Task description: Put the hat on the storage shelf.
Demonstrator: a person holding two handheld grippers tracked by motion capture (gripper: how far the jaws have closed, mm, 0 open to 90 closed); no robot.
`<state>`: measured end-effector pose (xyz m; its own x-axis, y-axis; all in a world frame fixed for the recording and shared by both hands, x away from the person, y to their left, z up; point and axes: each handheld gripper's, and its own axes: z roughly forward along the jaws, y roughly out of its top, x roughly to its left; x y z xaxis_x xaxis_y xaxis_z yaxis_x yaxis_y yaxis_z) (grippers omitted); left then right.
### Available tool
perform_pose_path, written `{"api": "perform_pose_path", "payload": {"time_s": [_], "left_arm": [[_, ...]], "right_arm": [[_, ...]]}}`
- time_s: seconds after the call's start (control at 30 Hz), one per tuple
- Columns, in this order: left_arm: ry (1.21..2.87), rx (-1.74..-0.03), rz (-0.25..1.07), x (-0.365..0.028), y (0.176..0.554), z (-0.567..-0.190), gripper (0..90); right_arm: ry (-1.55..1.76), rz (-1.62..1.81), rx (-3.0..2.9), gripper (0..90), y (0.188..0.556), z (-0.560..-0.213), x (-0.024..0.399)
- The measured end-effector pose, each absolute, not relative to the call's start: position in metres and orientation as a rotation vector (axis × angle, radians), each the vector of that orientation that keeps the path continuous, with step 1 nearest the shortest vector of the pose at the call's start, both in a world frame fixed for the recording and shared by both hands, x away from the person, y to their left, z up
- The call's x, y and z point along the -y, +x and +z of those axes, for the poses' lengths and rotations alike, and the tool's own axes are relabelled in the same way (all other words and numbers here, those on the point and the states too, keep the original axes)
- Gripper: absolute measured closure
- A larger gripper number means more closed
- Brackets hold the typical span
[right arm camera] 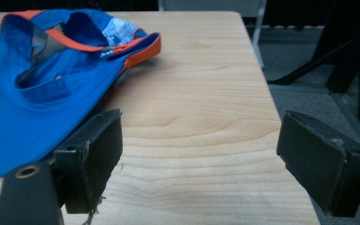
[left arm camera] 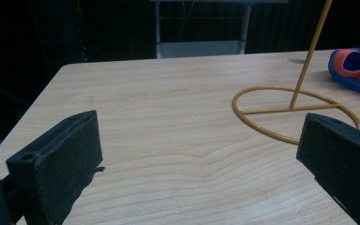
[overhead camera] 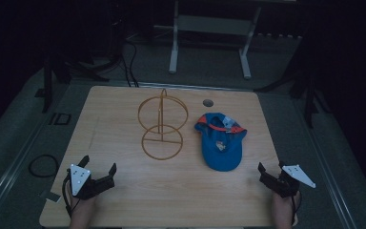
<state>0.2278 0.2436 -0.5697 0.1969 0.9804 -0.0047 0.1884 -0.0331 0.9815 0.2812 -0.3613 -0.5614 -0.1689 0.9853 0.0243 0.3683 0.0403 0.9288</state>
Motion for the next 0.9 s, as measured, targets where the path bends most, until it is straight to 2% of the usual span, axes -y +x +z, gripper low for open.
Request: {"api": "perform_pose_path", "payload": {"time_s": [0.27,0.53,0.9], "left_arm": [[1.434,-1.187,0.980,-0.243,0.227,-0.569,0.7],[1.435,-1.144,0.989,-0.240,0.225,-0.567,0.8],[1.456,-1.127,0.958,-0.238,0.223,-0.566,0.8]], "right_arm": [[1.389,1.119,-1.657,14.5,0.283,-0.545,0.360],[1.301,1.133,-1.739,14.6,0.302,-0.507,0.343],[1.333,1.136,-1.767,14.4,0.327,-0.483,0.330]]}}
